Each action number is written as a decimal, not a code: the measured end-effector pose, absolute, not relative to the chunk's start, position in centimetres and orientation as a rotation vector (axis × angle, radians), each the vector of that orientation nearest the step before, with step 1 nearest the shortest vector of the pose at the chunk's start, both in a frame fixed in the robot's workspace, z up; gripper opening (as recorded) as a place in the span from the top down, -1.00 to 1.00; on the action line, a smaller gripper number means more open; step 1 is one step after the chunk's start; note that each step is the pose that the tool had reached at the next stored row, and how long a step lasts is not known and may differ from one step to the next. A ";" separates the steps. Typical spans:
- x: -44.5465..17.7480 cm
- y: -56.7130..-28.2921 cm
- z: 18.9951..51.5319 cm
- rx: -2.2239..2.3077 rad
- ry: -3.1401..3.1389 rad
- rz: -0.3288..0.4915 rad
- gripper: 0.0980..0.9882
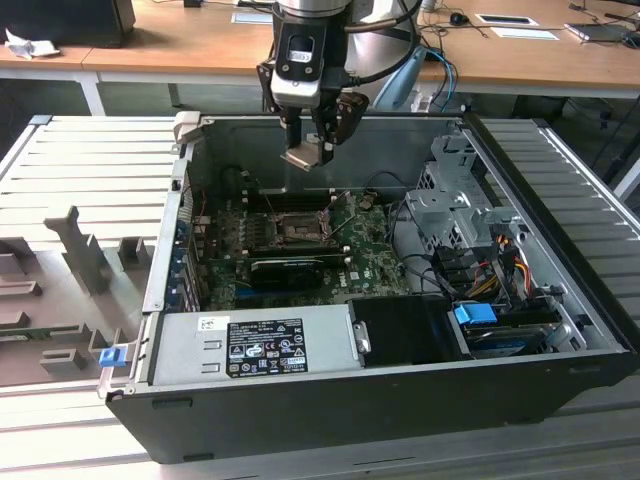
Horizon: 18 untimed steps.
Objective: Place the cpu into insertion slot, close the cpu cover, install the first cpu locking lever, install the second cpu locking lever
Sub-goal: 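Place the cpu into insertion slot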
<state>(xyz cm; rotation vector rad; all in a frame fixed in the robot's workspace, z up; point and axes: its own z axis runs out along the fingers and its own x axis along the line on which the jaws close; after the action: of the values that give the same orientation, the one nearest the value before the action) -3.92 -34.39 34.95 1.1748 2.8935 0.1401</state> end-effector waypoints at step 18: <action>-3.9 -34.4 34.6 1.212 2.877 0.140 0.03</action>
<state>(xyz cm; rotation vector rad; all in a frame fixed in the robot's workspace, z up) -3.92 -34.39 34.57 1.2122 2.8771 0.1395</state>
